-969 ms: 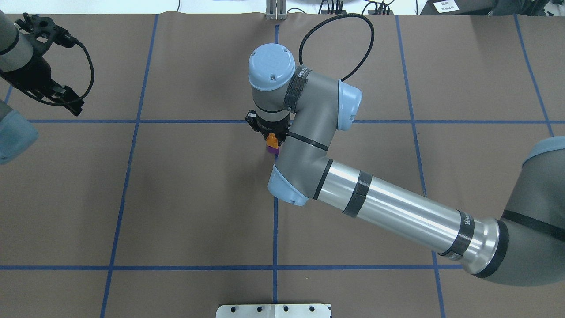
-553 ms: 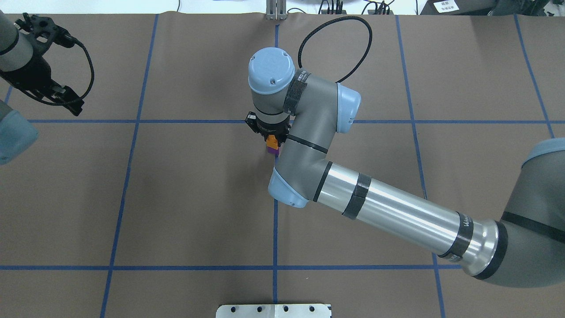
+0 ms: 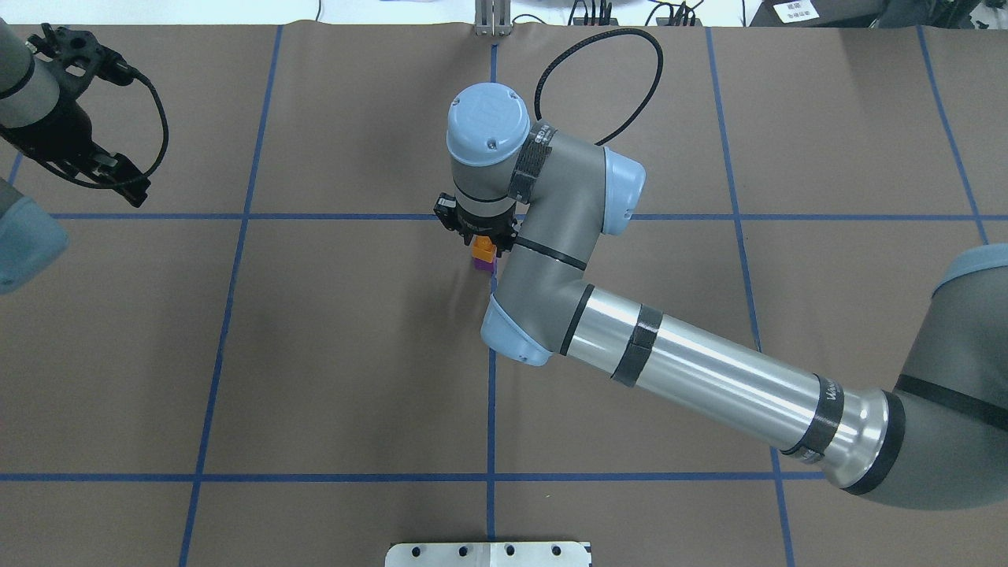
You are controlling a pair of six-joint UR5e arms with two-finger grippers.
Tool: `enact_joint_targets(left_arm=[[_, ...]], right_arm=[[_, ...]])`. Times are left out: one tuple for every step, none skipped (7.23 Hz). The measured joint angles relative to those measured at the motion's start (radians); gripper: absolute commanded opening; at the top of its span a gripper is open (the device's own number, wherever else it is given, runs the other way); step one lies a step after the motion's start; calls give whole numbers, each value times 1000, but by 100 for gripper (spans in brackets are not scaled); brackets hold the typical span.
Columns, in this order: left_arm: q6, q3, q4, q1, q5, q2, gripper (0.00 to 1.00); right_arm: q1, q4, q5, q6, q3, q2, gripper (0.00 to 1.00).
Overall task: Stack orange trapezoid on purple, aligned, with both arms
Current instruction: 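Open the right gripper and raise it away from the stack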
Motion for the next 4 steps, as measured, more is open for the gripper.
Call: enact_joint_targets(left_arm=[[0, 0, 0, 0, 0, 0, 100], [4, -2, -1, -2, -1, 2, 100], [24, -6, -3, -15, -17, 9, 100], [70, -10, -4, -46, -51, 23, 100]], right_arm=[[2, 0, 3, 0, 4, 1, 100], [10, -3, 10, 0, 22, 0, 100], [35, -18, 28, 0, 74, -14, 100], [75, -48, 61, -20, 161, -54, 100]])
